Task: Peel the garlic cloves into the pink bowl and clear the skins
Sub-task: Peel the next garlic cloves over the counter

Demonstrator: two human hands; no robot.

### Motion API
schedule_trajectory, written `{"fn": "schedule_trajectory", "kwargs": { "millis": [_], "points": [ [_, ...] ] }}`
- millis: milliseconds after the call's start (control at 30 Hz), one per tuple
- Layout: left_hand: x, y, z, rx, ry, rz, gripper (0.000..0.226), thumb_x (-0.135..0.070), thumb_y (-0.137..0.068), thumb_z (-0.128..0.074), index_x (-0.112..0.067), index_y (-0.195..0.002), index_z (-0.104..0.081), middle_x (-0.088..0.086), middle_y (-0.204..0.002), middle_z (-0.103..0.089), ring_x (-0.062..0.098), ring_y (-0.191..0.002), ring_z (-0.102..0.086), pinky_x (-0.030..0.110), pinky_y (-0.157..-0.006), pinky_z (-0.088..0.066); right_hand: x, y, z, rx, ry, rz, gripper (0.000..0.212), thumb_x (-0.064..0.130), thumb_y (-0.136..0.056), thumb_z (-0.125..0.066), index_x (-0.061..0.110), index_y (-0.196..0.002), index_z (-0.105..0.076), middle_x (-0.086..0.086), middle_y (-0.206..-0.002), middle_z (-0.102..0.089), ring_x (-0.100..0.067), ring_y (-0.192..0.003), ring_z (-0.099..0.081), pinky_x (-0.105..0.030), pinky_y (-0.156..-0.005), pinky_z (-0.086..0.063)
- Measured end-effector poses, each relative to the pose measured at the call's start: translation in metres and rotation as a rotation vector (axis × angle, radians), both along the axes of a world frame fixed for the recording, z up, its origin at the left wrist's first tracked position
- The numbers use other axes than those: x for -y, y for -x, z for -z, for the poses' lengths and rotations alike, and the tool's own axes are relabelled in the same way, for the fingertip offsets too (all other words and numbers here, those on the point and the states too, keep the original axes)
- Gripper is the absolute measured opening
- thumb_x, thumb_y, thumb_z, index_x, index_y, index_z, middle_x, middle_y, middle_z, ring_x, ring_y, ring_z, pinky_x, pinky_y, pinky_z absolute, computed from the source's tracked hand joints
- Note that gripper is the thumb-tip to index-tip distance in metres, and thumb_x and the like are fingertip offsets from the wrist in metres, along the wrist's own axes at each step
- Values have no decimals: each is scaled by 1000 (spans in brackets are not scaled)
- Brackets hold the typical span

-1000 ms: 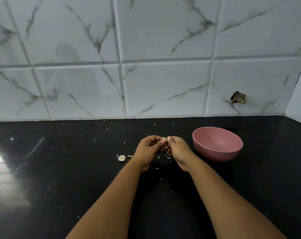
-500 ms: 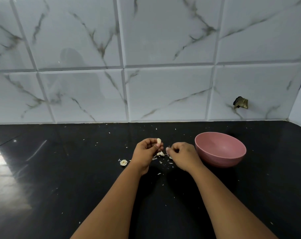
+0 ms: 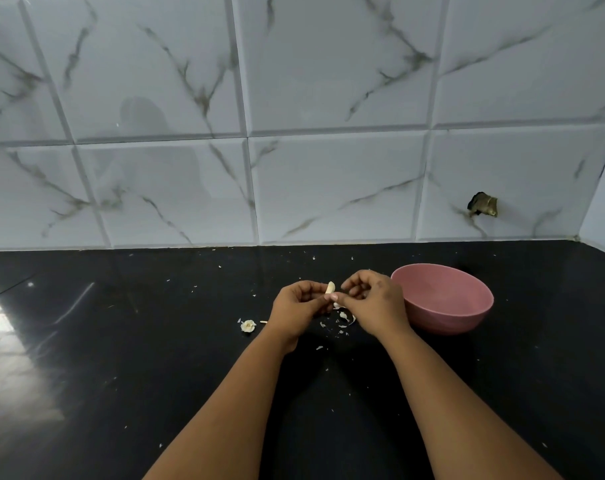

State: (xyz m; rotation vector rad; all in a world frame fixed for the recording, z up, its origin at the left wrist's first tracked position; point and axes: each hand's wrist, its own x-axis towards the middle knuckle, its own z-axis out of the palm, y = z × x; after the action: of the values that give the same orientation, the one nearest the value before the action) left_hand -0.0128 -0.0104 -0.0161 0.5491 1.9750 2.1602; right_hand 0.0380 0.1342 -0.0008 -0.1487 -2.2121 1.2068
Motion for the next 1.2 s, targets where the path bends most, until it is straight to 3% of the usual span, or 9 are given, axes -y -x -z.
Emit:
{"fn": "schedule_trajectory", "kwargs": {
  "millis": [100,233,367,500,667,1200],
  "points": [
    [1,0,-1,6,1,15,10,-1,-85,-71,-2,-95,-71,14,-84,-74,15,-69,-67,22,-69,-55,3,4,3,12,84,-43,16,13,-84,-74,28,-88,-70,9,-81,-69,-7,-76,-65,-21,-71,-56],
    [2,-2,-2,-42,57,7,8,-9,-85,-75,-6,-91,-73,13,-84,-73,17,-72,-67,23,-67,-53,5,6,6,69,230,-120,21,10,-88,-67,30,-85,-74,3,-83,-74,-14,-84,-70,-37,-83,-59],
    [2,-2,-2,-194,187,-106,9,-19,-87,-74,-11,-89,-76,4,-80,-74,8,-70,-66,21,-66,-53,4,6,6,60,204,-139,20,11,-87,-70,31,-81,-74,6,-81,-74,-11,-81,-70,-33,-82,-59],
    [3,-2,-2,-330,265,-194,10,-16,-85,-76,-10,-92,-77,3,-78,-74,14,-73,-70,23,-69,-56,4,4,5,44,138,-177,24,11,-88,-69,35,-85,-74,13,-88,-74,-2,-87,-68,-21,-82,-54],
    [2,-3,-2,-314,225,-181,8,-18,-83,-78,-10,-86,-77,-5,-63,-69,3,-60,-64,17,-60,-49,3,5,5,23,133,-197,27,9,-89,-66,35,-88,-73,13,-89,-73,2,-86,-67,-16,-78,-52],
    [2,-3,-2,-290,193,-230,8,-18,-78,-82,-13,-75,-76,2,-65,-71,4,-59,-62,19,-58,-50,9,4,7,55,194,-222,20,9,-90,-66,27,-91,-75,7,-86,-74,-8,-81,-69,-18,-73,-54]
  ]
}}
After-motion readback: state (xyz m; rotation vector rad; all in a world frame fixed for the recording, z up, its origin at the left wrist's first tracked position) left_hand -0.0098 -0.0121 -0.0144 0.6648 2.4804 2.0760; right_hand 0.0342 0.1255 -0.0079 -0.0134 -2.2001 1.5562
